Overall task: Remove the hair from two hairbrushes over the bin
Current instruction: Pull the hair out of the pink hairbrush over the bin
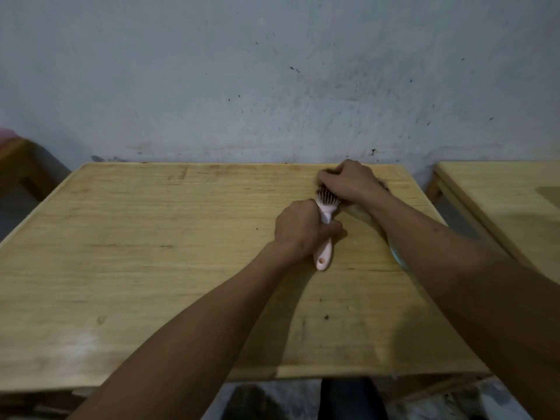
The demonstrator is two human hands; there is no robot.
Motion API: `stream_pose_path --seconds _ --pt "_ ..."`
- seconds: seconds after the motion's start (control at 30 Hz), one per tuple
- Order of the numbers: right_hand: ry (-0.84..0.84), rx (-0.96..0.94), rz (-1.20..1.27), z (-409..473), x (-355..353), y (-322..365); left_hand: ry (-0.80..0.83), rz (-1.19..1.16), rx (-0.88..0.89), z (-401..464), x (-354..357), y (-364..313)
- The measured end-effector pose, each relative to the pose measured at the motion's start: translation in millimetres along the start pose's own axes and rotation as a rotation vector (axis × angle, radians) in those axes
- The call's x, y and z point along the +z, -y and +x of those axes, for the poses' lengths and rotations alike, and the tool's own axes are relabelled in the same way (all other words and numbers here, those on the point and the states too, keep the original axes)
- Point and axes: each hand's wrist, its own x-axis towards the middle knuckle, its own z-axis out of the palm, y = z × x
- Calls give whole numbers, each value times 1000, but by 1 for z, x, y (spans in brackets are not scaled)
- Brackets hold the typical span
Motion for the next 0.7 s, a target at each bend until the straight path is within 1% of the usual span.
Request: stream_pose_path --seconds 0.13,0.3,0.4,0.53,0.57,0.7 --pt "22 -31 66 -42 -5 16 -26 0 -2 -37 -19 6" --pt "61 -147 128 -104 -10 48 -86 -4 -56 -88 -57 14" --pt "46 -189 166 -135 -2 67 -93 -125 -121 -125 -79 24" --pt "67 -240 213 -168 20 86 -119 -451 -281 -176 -107 47" --pt "78 -265 219 -175 27 90 -142 -495 -319 -189 -111 52" --pt "146 -349 222 -205 57 109 -268 -478 -400 -236 -123 74"
